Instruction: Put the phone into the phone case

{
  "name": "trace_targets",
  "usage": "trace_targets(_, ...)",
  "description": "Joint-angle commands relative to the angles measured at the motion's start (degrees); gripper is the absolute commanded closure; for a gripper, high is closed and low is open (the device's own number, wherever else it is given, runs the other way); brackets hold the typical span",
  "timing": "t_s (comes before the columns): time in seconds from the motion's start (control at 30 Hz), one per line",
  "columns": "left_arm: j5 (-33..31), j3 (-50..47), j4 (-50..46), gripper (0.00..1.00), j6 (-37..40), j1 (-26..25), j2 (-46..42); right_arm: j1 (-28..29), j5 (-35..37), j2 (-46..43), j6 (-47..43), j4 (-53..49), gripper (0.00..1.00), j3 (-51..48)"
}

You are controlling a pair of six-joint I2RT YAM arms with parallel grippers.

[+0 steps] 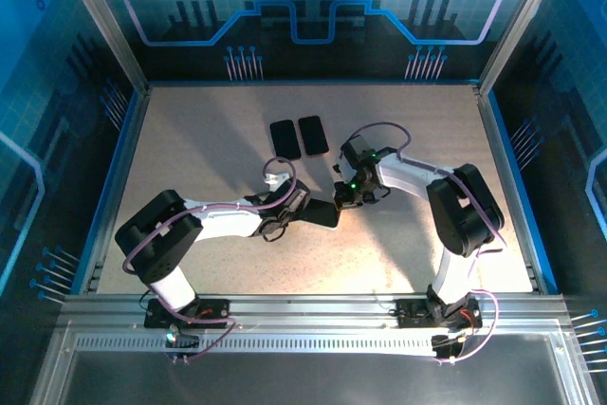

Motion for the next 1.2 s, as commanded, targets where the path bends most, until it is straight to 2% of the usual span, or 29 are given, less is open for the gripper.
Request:
trace_targets(0.0,-0.13,-0.49,-0.86,1.0,0.12,-0.07,1.77,3.12,4.09,6.18,0.25,1.03,1.0,-3.97)
trace_targets(0.6,0.92,-1.11,0.17,1.0,-1.35,-0.07,3.17,5.48,2.43,11.08,5.06,7.36,1.0,-11.69)
trace_targets(0.87,1.26,-1.29,0.62,1.0,-1.48,-0.14,3.55,5.79,2.07,11.14,5.23,7.72,1.0,-12.21)
trace_targets(1.0,2.17,0.43,0.29,1.0,-0.78,-0.14,4.93,4.35,0.79,7.15,6.6,8.84,1.0,-13.58)
trace_targets(1.17,5.03,5.31,0.89,1.0,0.42,-0.95,9.33,-0.18,-1.49,-1.77,9.47,10.71,1.0,-17.67)
